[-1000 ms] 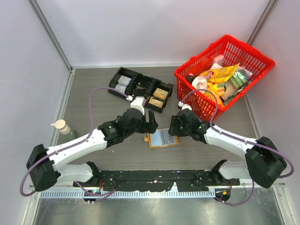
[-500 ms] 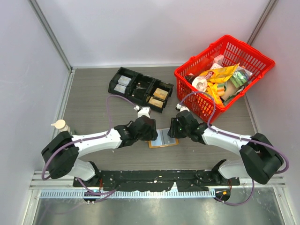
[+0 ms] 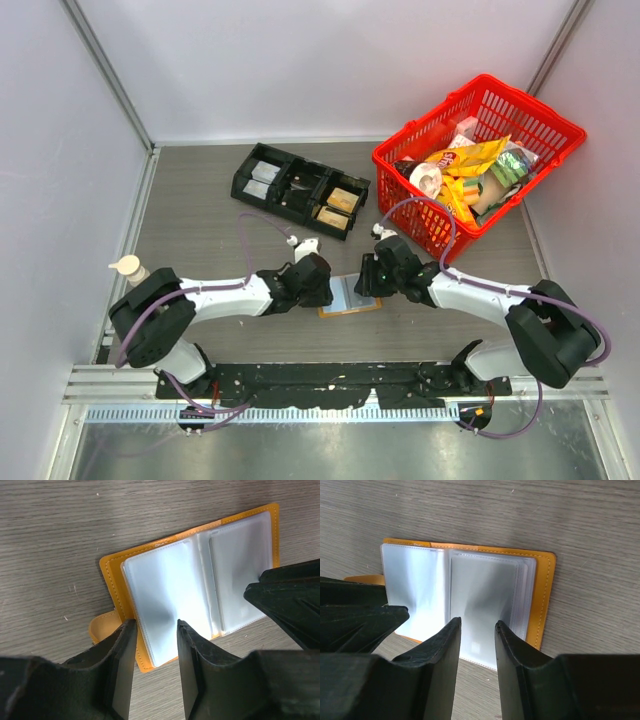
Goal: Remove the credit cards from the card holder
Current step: Remove the credit card from the card holder.
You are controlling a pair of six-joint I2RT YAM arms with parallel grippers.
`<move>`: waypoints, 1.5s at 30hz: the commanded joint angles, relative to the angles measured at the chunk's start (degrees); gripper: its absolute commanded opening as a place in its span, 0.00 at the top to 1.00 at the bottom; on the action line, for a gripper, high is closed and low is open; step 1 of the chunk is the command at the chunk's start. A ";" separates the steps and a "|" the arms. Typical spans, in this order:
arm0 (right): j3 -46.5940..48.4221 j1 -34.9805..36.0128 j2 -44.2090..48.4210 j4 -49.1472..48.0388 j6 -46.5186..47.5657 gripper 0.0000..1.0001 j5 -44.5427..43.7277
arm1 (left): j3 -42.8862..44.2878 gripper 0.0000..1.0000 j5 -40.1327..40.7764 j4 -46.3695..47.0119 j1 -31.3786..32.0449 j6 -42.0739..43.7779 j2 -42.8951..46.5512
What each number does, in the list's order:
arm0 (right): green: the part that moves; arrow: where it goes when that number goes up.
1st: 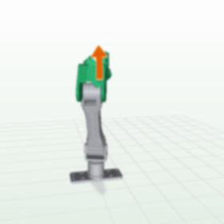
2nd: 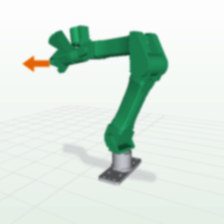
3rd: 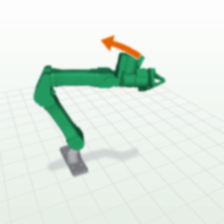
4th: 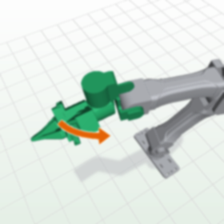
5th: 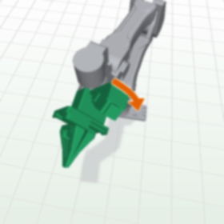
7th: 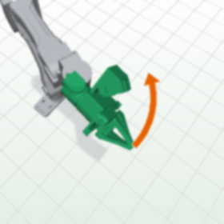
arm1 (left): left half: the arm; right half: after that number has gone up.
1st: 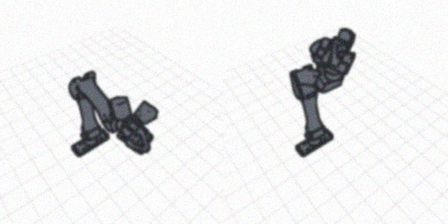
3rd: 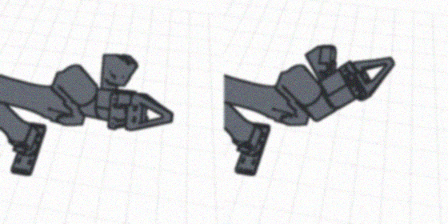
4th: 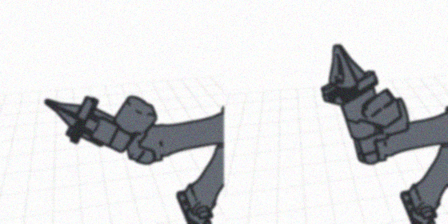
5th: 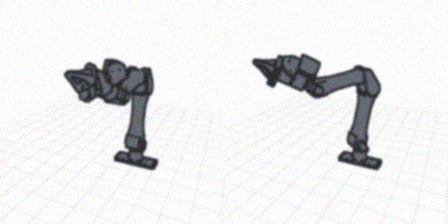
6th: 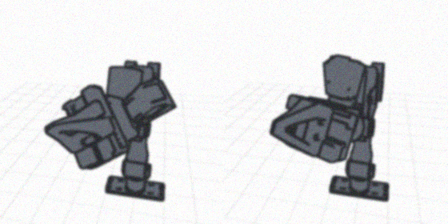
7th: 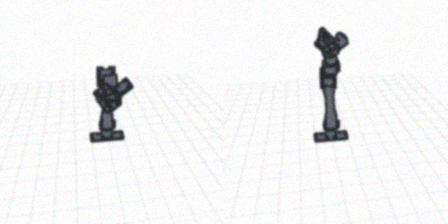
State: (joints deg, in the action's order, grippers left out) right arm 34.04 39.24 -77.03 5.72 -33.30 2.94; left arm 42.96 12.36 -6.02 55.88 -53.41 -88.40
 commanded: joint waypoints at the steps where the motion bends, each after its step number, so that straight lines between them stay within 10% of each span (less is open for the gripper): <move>1: 0.41 0.13 -1.01 -2.55 0.52 0.62 2.77 | -2.18 0.61 -0.76 0.92 0.37 -3.89 -0.02; 13: 2.60 0.83 -2.16 -3.09 1.83 0.62 6.64 | -9.90 0.65 2.49 1.45 0.99 -12.41 6.04; 22: 6.91 7.68 1.54 7.99 4.21 0.36 -12.06 | -14.04 0.66 4.78 1.80 1.51 -15.76 10.88; 45: 5.33 11.64 -3.91 3.78 1.13 0.43 -12.61 | -12.46 0.66 4.25 1.89 2.48 -14.80 9.12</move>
State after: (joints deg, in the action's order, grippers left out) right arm 39.00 50.54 -80.42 10.76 -31.73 -7.97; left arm 30.39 16.38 -1.08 57.80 -68.69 -77.95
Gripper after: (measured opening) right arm 0.569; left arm 0.345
